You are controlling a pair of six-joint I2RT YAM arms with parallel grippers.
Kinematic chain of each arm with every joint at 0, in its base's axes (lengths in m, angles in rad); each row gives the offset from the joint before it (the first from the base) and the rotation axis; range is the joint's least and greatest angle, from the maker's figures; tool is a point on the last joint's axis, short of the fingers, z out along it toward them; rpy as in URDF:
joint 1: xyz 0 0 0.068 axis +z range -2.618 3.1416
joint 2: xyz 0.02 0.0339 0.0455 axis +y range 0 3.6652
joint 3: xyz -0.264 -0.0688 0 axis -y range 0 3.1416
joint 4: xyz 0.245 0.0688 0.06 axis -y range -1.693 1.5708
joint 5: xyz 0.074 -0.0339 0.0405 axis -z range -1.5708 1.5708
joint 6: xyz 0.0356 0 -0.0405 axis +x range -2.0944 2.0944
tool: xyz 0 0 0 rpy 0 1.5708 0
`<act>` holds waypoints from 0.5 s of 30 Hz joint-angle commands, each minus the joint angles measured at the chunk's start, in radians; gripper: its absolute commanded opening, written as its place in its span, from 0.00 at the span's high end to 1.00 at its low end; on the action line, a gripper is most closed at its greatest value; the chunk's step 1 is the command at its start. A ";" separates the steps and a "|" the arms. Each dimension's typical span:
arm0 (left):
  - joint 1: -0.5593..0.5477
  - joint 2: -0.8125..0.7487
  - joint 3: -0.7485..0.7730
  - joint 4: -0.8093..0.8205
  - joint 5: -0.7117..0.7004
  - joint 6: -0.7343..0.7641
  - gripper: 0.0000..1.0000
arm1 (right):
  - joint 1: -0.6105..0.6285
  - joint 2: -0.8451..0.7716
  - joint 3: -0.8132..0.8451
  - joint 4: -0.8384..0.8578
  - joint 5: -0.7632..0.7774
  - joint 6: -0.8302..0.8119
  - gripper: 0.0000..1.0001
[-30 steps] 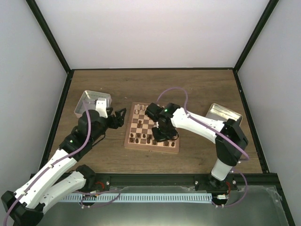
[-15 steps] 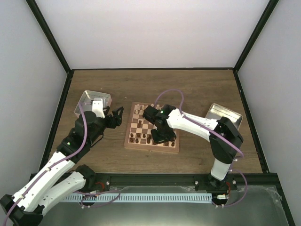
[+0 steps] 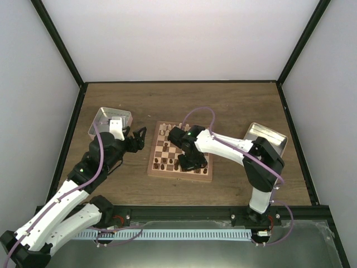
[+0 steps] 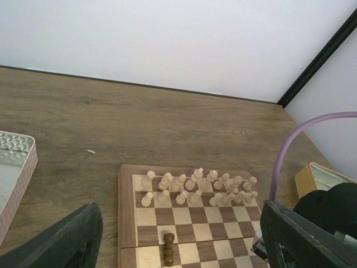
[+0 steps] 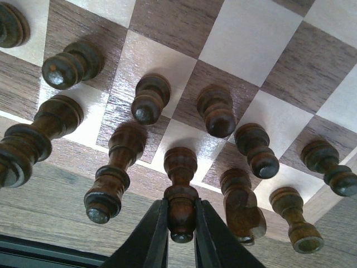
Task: Set up the chess pieces on the board
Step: Place the chess piece on the chessboard.
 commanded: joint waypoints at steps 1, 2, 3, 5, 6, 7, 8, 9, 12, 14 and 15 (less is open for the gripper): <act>0.004 -0.007 -0.009 0.005 -0.006 0.007 0.21 | 0.010 0.004 0.030 -0.005 0.004 -0.007 0.83; 0.004 -0.007 -0.009 0.006 -0.008 0.007 0.21 | 0.010 0.001 0.033 -0.007 0.003 -0.008 0.82; 0.004 -0.007 -0.010 0.005 -0.009 0.007 0.21 | 0.010 -0.002 0.038 -0.010 0.004 -0.007 0.80; 0.004 -0.008 -0.010 0.005 -0.013 0.007 0.21 | 0.010 -0.008 0.049 -0.020 0.010 -0.006 0.78; 0.003 -0.008 -0.010 0.005 -0.014 0.006 0.21 | 0.010 -0.010 0.054 -0.026 0.013 -0.003 0.78; 0.004 -0.008 -0.009 0.005 -0.015 0.006 0.21 | 0.010 -0.013 0.060 -0.028 0.015 -0.001 0.77; 0.004 -0.007 -0.009 0.005 -0.015 0.007 0.21 | 0.010 -0.017 0.067 -0.032 0.016 0.001 0.77; 0.004 -0.006 -0.009 0.003 -0.016 0.006 0.21 | 0.010 -0.023 0.072 -0.035 0.020 0.004 0.77; 0.004 0.000 -0.006 0.000 -0.016 0.006 0.21 | 0.010 -0.046 0.099 -0.048 0.045 0.021 0.77; 0.004 0.008 -0.005 -0.003 -0.009 0.006 0.21 | 0.010 -0.075 0.104 -0.048 0.080 0.038 0.74; 0.004 0.014 -0.005 -0.004 -0.001 0.007 0.20 | 0.008 -0.094 0.102 -0.041 0.102 0.050 0.72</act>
